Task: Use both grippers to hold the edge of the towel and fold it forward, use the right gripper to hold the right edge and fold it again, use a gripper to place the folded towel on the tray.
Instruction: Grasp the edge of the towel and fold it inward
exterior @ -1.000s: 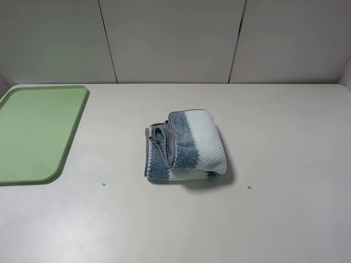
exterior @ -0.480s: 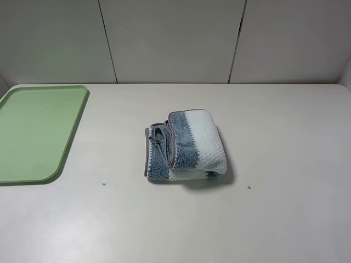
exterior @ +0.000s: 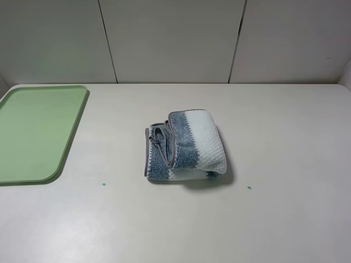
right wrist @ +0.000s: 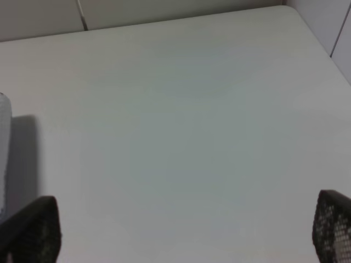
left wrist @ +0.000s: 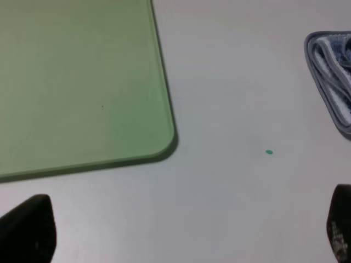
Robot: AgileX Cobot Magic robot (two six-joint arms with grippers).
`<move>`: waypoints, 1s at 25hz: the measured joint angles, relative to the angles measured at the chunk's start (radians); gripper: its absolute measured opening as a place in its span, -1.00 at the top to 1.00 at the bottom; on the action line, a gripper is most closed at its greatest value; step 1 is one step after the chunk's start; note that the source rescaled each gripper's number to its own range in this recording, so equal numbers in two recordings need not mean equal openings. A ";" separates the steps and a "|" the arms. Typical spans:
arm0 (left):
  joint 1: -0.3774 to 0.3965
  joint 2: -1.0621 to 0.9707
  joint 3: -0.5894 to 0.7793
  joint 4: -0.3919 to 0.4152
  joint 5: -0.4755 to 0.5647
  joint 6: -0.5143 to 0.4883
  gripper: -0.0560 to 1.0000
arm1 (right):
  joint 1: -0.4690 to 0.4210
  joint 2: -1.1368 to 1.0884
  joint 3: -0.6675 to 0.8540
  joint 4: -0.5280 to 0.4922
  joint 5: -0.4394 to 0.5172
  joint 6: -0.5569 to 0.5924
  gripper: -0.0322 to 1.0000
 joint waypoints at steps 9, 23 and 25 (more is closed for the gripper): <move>0.000 0.000 0.000 0.000 0.000 0.000 -0.97 | 0.000 0.000 0.000 0.000 0.000 0.008 -1.00; 0.000 0.000 0.000 -0.001 -0.009 0.000 -0.97 | 0.000 0.000 0.000 0.000 0.000 0.008 -1.00; 0.000 0.013 -0.002 -0.001 -0.009 0.000 -0.97 | 0.000 0.000 0.000 0.000 0.000 0.008 -1.00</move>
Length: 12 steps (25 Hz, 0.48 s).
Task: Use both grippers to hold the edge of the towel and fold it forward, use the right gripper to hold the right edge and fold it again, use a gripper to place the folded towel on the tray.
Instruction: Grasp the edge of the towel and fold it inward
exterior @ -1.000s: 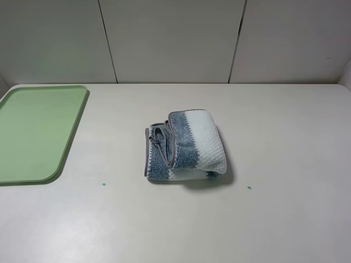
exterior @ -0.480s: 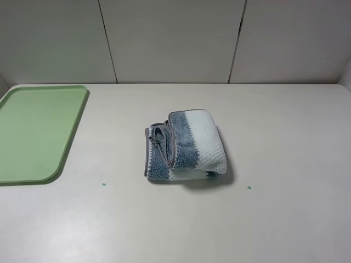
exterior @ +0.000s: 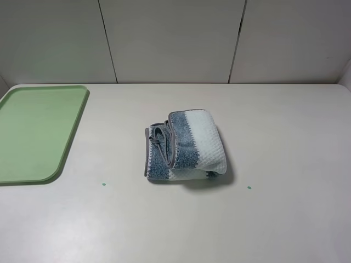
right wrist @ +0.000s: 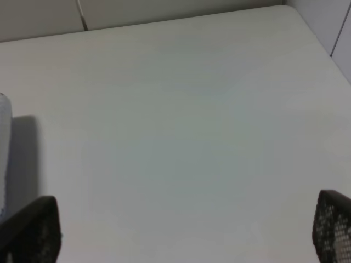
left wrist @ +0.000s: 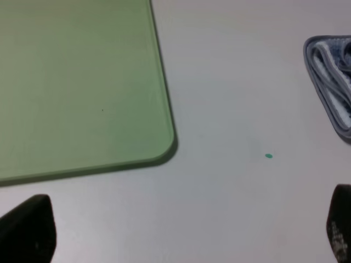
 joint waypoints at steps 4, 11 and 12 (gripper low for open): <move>0.001 0.127 -0.041 0.000 0.001 -0.001 -0.97 | 0.000 0.000 0.000 0.000 0.000 0.000 -1.00; 0.002 0.444 -0.160 -0.021 -0.015 -0.003 -0.98 | 0.000 -0.002 0.000 0.000 0.000 0.000 -1.00; 0.002 0.487 -0.173 -0.028 -0.028 -0.001 -0.99 | 0.000 -0.002 0.000 0.000 0.000 0.000 -1.00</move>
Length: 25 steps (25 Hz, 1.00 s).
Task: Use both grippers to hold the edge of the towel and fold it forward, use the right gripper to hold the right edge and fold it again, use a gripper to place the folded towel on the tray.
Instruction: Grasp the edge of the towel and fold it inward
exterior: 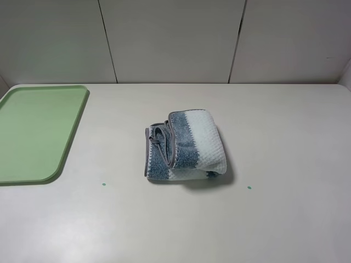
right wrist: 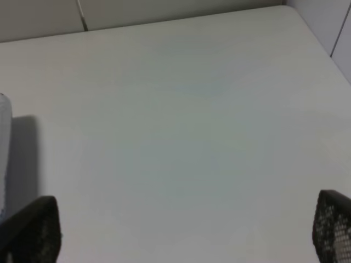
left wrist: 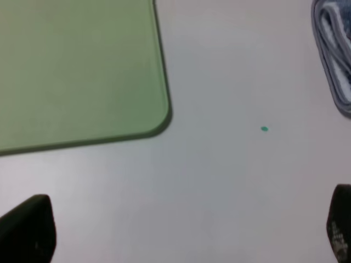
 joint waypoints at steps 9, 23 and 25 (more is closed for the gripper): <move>0.000 0.324 -0.059 -0.171 -0.173 0.034 -1.00 | 0.000 0.000 0.000 0.000 0.000 0.000 -1.00; -0.206 0.808 -0.184 -0.396 -0.437 0.107 -1.00 | 0.000 0.000 0.000 0.000 0.000 0.000 -1.00; -0.266 0.872 -0.207 -0.397 -0.479 0.066 -1.00 | 0.000 0.000 0.000 0.000 0.000 0.000 -1.00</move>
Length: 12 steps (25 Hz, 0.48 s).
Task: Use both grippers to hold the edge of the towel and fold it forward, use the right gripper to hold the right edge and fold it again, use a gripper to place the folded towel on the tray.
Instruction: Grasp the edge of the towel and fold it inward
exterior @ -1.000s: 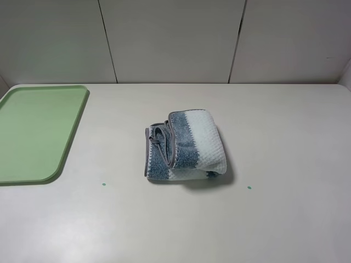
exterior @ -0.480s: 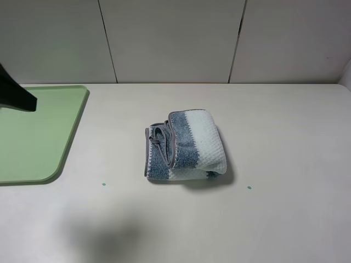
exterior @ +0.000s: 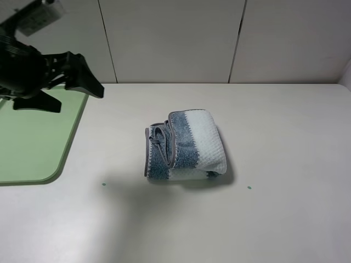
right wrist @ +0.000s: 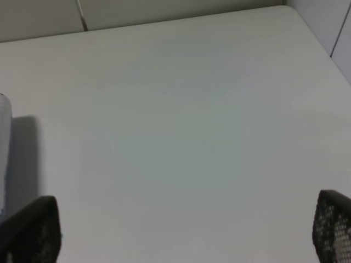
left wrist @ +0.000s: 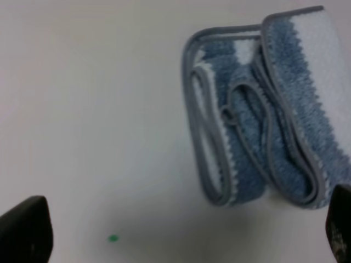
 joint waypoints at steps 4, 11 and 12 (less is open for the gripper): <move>-0.105 0.111 -0.047 -0.002 -0.056 -0.076 -1.00 | 0.000 0.000 0.000 0.000 0.000 0.000 -1.00; -0.223 0.264 -0.132 0.040 -0.079 -0.184 -1.00 | 0.000 0.000 0.000 0.000 0.000 0.000 -1.00; -0.236 0.286 -0.146 0.052 -0.079 -0.206 -1.00 | 0.000 0.000 0.000 0.000 0.000 0.000 -1.00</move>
